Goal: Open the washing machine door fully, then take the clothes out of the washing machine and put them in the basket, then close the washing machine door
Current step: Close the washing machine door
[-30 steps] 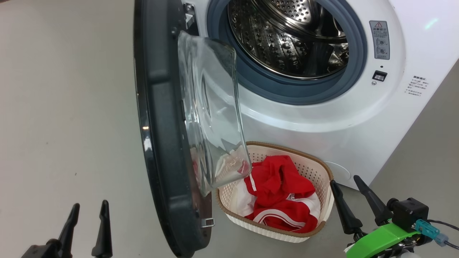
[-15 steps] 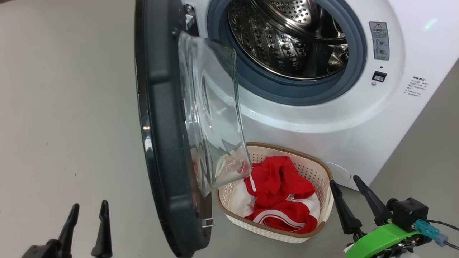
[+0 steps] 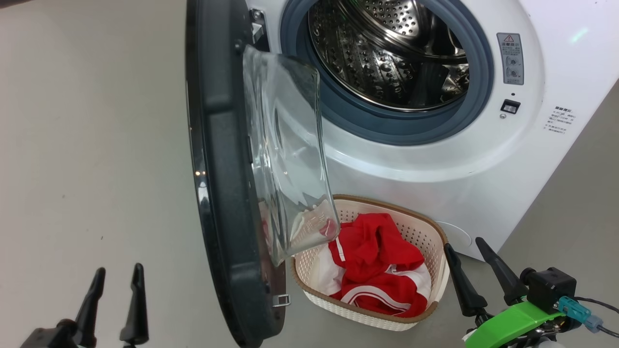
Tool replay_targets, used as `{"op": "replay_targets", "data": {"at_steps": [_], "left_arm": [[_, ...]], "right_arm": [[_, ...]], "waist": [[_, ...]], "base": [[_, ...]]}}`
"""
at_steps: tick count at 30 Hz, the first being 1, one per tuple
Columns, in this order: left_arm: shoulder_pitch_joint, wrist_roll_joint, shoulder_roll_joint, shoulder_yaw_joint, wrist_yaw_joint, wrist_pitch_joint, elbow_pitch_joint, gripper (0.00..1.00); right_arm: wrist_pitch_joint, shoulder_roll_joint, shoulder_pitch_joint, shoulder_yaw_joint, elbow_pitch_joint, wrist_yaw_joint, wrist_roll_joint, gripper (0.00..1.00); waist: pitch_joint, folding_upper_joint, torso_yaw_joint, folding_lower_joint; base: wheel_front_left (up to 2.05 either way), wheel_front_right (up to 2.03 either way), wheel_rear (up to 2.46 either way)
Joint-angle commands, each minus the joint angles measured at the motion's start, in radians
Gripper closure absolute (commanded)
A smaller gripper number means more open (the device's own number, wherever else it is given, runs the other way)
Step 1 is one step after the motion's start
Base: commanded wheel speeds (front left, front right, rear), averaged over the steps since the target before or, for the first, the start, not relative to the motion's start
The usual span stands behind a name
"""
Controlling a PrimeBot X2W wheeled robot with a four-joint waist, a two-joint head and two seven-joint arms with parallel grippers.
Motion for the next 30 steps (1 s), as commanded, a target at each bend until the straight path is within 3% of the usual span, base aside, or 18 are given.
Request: {"op": "replay_targets", "data": {"at_steps": [1, 2, 3, 4, 9, 15, 16, 23, 30], "left_arm": [[-0.037, -0.025, 0.031, 0.025, -0.006, -0.012, -0.033, 0.33], [-0.042, -0.036, 0.037, 0.023, -0.006, -0.012, -0.037, 0.60], [-0.047, -0.050, 0.043, 0.021, -0.006, -0.012, -0.041, 0.95], [-0.052, -0.068, 0.050, 0.018, -0.006, -0.012, -0.045, 1.00], [-0.075, -0.148, 0.098, -0.005, -0.006, -0.012, -0.058, 1.00], [-0.124, -0.330, 0.230, -0.065, -0.006, -0.012, -0.077, 1.00], [-0.143, -0.415, 0.283, -0.090, -0.006, -0.012, -0.084, 1.00], [-0.203, -0.744, 0.482, -0.196, -0.006, 0.013, -0.129, 1.00], [-0.270, -1.058, 0.624, -0.291, -0.006, 0.133, -0.205, 1.00]], "right_arm": [[-0.006, -0.004, -0.012, 0.020, -0.021, 0.005, -0.007, 0.00], [-0.006, -0.003, -0.012, 0.020, -0.021, 0.005, -0.006, 0.00], [-0.006, -0.002, -0.012, 0.021, -0.020, 0.005, -0.006, 0.00], [-0.006, -0.001, -0.013, 0.022, -0.020, 0.005, -0.006, 0.00], [-0.006, 0.001, -0.014, 0.023, -0.021, 0.005, -0.005, 0.00], [-0.006, 0.003, -0.011, 0.023, -0.024, 0.005, -0.006, 0.00], [-0.006, 0.004, -0.011, 0.024, -0.025, 0.005, -0.006, 0.00], [-0.006, 0.008, -0.012, 0.023, -0.029, 0.005, -0.008, 0.00], [-0.006, 0.003, -0.029, 0.020, -0.030, 0.005, -0.011, 0.00]], "waist": [[-0.003, 0.0000, -0.001, 0.0000], [-0.004, 0.0000, -0.001, 0.0000], [-0.005, 0.0000, -0.003, 0.0000], [-0.005, 0.0000, -0.004, 0.0000], [-0.006, 0.0000, -0.010, 0.0000], [-0.003, 0.0000, -0.020, 0.0000], [0.000, 0.0000, -0.025, 0.0000], [0.019, 0.0000, -0.047, 0.0000], [0.049, 0.0000, -0.066, 0.0000]], "base": [[0.00, 0.00, 0.00], [0.00, 0.00, 0.00], [0.00, 0.00, 0.00], [0.00, 0.00, 0.00], [0.00, 0.00, 0.00], [0.00, 0.00, 0.00], [0.00, 0.00, 0.00], [0.00, 0.00, 0.00], [0.00, 0.00, 0.00]]}}
